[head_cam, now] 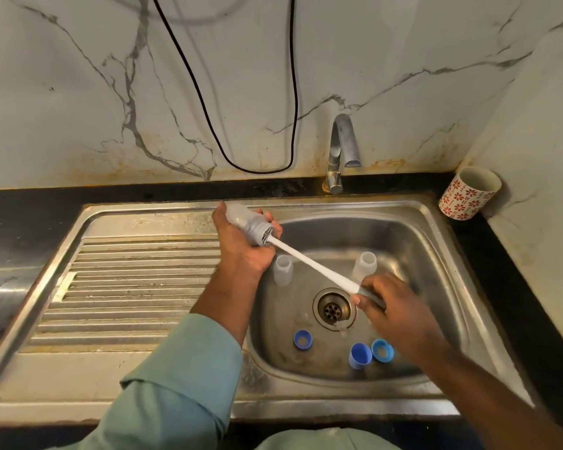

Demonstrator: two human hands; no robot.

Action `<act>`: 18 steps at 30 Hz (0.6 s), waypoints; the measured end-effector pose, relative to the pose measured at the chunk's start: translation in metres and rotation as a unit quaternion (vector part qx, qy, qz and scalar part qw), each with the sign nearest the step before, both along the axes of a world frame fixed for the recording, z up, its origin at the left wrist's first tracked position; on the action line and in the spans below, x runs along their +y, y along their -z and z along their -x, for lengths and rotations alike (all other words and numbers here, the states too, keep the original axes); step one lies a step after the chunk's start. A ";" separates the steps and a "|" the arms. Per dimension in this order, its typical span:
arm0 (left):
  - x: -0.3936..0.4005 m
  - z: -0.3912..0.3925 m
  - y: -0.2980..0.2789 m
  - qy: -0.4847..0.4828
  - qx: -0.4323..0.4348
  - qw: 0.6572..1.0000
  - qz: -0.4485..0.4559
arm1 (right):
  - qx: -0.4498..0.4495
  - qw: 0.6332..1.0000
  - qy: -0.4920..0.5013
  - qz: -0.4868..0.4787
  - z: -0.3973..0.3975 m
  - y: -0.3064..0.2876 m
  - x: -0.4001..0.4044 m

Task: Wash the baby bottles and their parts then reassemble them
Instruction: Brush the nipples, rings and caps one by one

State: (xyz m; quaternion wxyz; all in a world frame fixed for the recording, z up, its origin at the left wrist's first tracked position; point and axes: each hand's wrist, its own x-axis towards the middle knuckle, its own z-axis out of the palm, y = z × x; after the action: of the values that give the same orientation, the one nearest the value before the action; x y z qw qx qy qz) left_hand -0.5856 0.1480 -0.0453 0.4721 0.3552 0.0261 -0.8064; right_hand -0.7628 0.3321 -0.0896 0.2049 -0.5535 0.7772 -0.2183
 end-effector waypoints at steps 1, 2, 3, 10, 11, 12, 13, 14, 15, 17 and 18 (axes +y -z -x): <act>-0.001 0.000 -0.001 -0.018 -0.003 1.000 0.001 | 0.057 0.998 -0.015 -0.009 -0.006 0.001 0.003; -0.002 0.000 -0.002 -0.035 -0.001 0.999 0.006 | 0.042 0.998 -0.018 -0.038 -0.013 -0.002 0.005; -0.003 -0.001 -0.003 -0.046 -0.003 0.999 0.013 | -0.070 0.995 0.001 -0.073 -0.018 -0.006 0.006; 0.002 -0.007 -0.012 -0.070 -0.029 0.996 0.049 | -0.277 0.955 0.014 -0.104 -0.011 -0.043 0.012; 0.002 -0.007 -0.012 -0.073 -0.034 0.996 0.049 | -0.139 0.988 0.003 -0.066 -0.005 -0.042 0.010; 0.004 -0.006 -0.011 -0.072 -0.036 0.995 0.050 | -0.002 1.000 -0.006 -0.023 0.001 -0.039 0.007; 0.005 -0.005 -0.010 -0.069 -0.037 0.996 0.050 | 0.117 0.993 -0.005 0.027 0.008 -0.035 0.006; 0.006 -0.004 -0.010 -0.067 -0.037 0.996 0.050 | 0.183 0.979 0.003 0.087 0.013 -0.032 0.004; 0.007 -0.004 -0.010 -0.065 -0.040 0.996 0.050 | 0.194 0.973 0.017 0.126 0.018 -0.029 0.002; 0.009 -0.003 -0.011 -0.063 -0.046 0.996 0.050 | 0.048 0.995 0.027 0.083 0.020 -0.030 -0.002; 0.009 -0.004 -0.012 -0.059 -0.046 0.996 0.046 | -0.058 0.998 0.015 0.024 0.021 -0.027 -0.004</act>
State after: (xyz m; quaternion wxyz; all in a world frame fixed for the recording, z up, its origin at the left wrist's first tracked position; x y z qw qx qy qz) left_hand -0.5819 0.1568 -0.0330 0.5357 0.3671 -0.0118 -0.7603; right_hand -0.7837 0.3285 -0.0625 0.2330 -0.5326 0.7671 -0.2713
